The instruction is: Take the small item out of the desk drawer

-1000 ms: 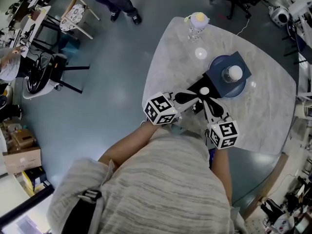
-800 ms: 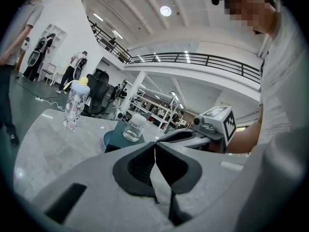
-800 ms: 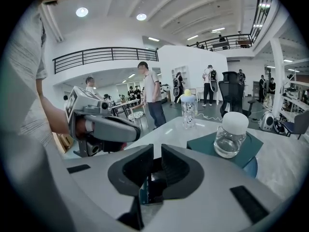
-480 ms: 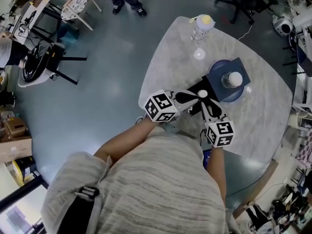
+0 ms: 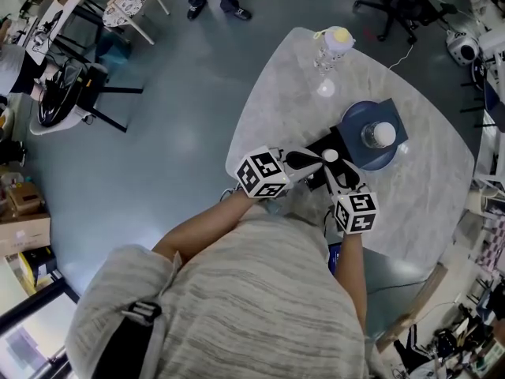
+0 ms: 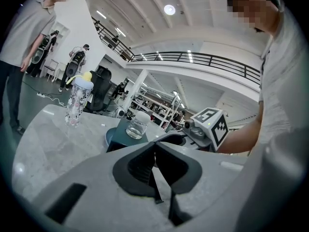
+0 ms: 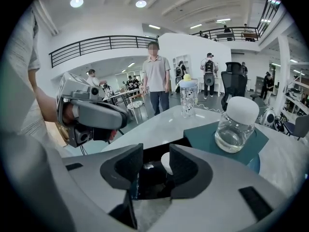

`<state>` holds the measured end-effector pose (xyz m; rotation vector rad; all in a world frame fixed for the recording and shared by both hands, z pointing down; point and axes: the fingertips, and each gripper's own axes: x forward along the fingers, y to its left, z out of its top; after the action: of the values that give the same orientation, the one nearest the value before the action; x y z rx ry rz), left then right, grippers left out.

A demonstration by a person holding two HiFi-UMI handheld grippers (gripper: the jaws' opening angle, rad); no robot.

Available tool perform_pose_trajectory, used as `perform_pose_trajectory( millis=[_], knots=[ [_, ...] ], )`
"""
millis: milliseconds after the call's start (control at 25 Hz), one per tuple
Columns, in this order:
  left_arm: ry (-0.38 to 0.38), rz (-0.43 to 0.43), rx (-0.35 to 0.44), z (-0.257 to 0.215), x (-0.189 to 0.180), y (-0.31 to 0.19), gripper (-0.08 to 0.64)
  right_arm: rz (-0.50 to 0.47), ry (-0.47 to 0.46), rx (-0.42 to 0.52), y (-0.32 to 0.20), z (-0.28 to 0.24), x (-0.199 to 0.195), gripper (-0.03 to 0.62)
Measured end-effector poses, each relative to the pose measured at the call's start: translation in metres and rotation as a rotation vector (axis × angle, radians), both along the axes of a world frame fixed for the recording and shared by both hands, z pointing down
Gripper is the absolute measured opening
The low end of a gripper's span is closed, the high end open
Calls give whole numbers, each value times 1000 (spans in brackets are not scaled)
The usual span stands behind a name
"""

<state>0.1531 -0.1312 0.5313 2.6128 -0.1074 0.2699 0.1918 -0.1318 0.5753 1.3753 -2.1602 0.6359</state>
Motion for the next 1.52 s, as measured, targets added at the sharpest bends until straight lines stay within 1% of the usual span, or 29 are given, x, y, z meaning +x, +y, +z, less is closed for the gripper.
perform_pose_trajectory(
  millis=[320, 640, 1200, 1360, 1520],
  knots=[
    [-16, 6, -9, 6, -1, -3, 17, 2, 26, -37, -7, 16, 2, 189],
    [-23, 9, -17, 11, 2, -6, 17, 2, 63, -72, -13, 30, 7, 209],
    [-26, 9, -26, 12, 2, -9, 17, -19, 136, -126, -22, 48, 8, 214],
    [-27, 8, -27, 11, 0, -10, 17, -37, 179, -148, -23, 55, 5, 213],
    [-26, 6, -26, 12, 0, -10, 17, -36, 208, -169, -23, 61, 8, 213]
  ],
)
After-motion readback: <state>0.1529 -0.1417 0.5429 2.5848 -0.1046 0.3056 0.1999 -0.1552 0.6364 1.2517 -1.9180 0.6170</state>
